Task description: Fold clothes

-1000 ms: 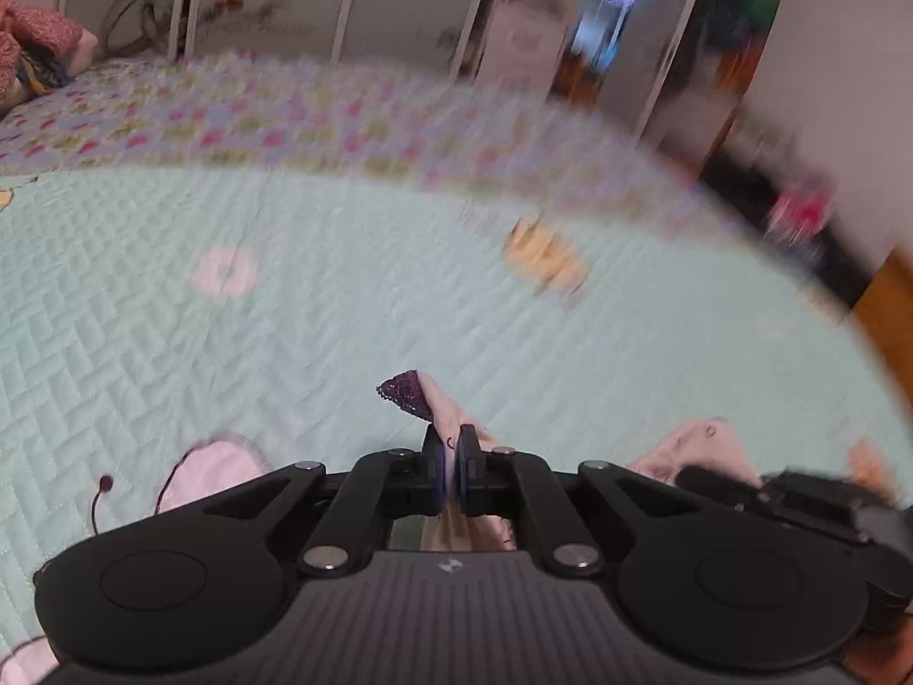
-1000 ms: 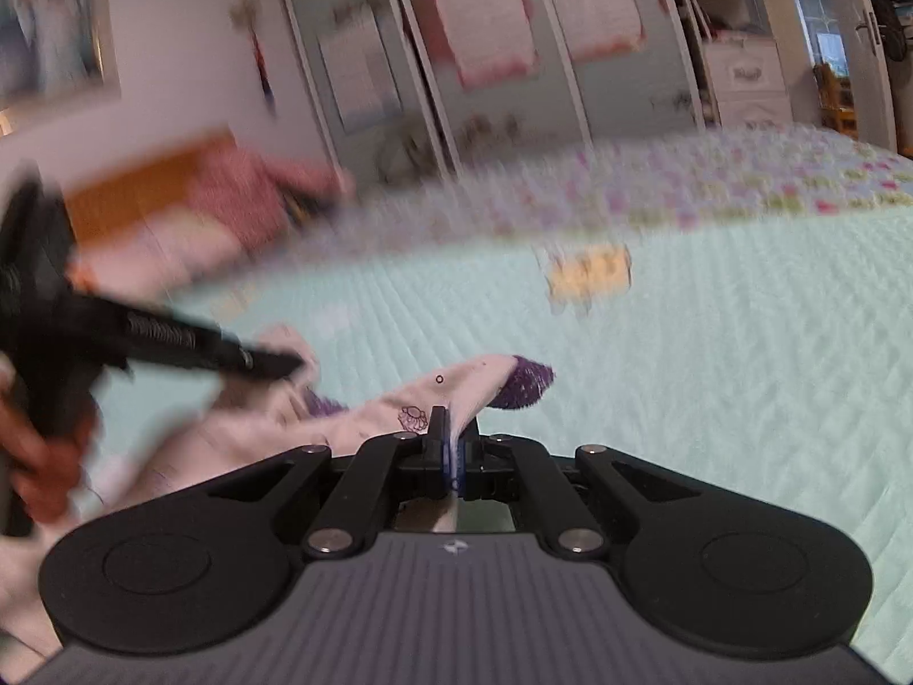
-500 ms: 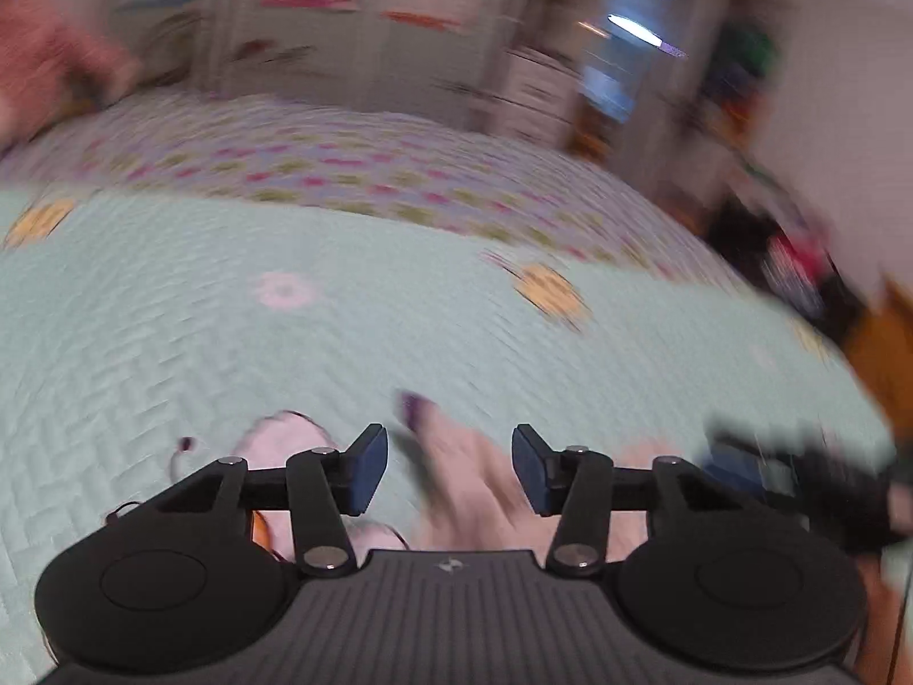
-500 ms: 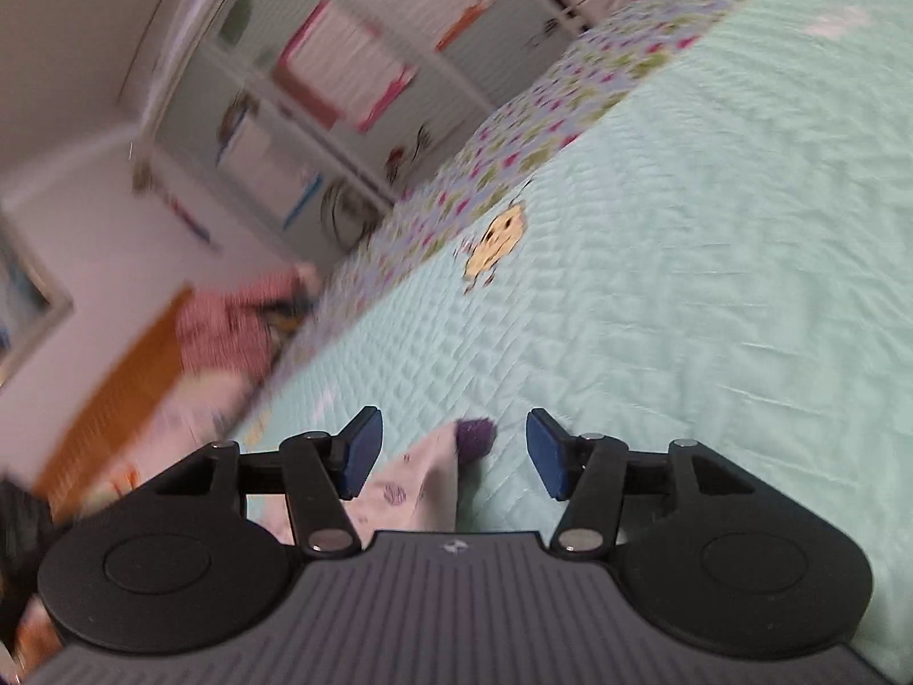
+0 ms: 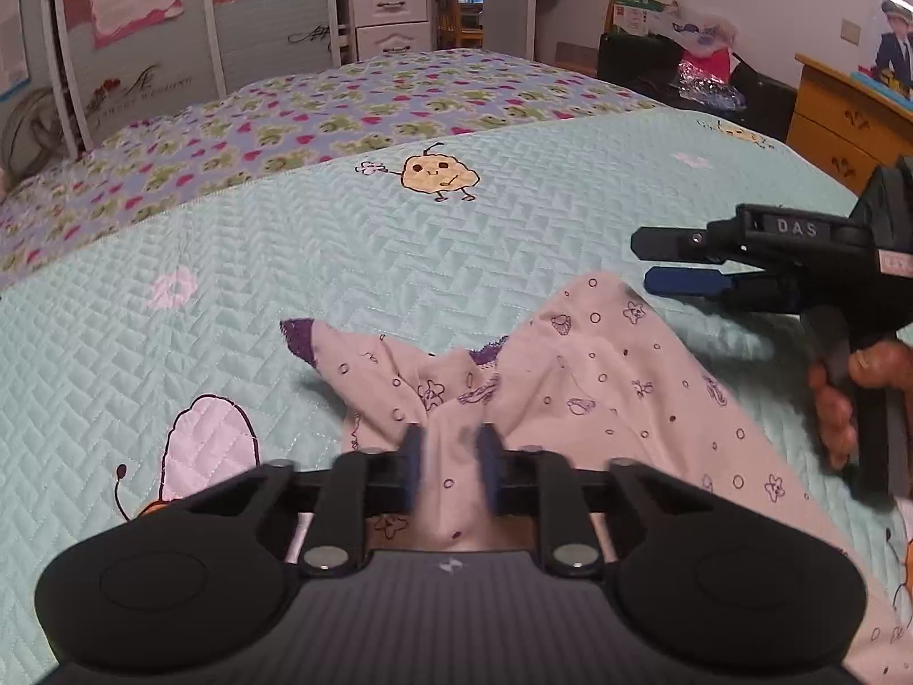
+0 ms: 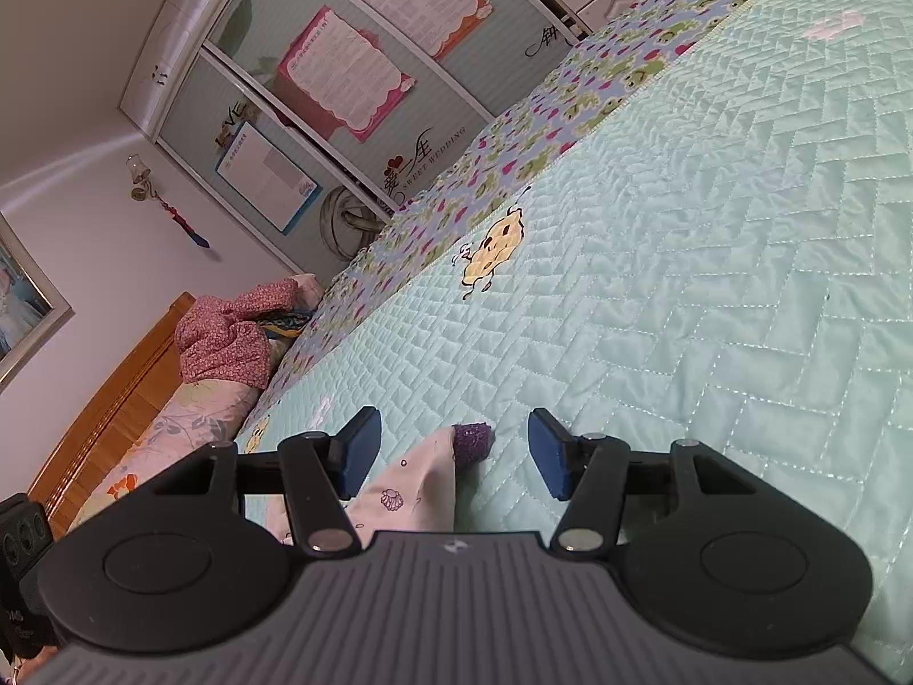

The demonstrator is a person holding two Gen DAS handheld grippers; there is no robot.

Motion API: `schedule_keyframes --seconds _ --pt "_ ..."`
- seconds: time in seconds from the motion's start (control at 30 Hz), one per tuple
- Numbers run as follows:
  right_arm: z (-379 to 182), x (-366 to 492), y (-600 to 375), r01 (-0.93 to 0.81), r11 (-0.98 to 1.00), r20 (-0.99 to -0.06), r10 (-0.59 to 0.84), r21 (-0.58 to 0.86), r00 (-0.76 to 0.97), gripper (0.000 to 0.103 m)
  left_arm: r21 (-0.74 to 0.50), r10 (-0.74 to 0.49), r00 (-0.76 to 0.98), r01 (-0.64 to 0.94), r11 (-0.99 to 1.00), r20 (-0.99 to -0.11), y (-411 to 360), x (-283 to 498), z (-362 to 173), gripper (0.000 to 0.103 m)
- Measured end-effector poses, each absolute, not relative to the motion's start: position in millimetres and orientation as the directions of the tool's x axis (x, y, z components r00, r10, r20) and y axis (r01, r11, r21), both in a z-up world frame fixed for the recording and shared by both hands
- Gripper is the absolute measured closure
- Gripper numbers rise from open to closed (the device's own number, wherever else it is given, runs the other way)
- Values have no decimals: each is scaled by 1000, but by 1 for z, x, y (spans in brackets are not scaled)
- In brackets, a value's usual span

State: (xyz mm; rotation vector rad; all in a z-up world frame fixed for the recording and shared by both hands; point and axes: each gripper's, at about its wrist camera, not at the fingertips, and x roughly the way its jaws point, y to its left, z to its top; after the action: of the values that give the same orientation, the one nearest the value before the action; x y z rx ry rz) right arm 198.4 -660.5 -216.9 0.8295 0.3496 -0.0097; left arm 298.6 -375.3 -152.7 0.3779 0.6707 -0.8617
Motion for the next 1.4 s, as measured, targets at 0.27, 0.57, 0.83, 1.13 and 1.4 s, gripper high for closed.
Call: schedule_keyframes --seconds 0.27,0.57,0.83,1.13,1.4 --pt "-217 200 -661 147 676 -305 121 722 945 45 99 -590 513 801 590 -624 -375 276 -136 101" --pt "-217 203 -661 160 688 -320 110 708 941 45 -71 -551 470 713 698 -690 -347 282 -143 101" --pt "-206 196 -658 66 660 -224 158 748 962 43 -21 -497 501 689 724 -709 -357 282 -159 82" --pt "-226 227 -637 35 613 -324 367 789 872 55 -315 -517 603 415 853 -608 -265 287 -140 45" --pt "-225 223 -635 30 633 -317 345 774 883 53 -407 -614 409 488 772 -676 -232 206 -161 45"
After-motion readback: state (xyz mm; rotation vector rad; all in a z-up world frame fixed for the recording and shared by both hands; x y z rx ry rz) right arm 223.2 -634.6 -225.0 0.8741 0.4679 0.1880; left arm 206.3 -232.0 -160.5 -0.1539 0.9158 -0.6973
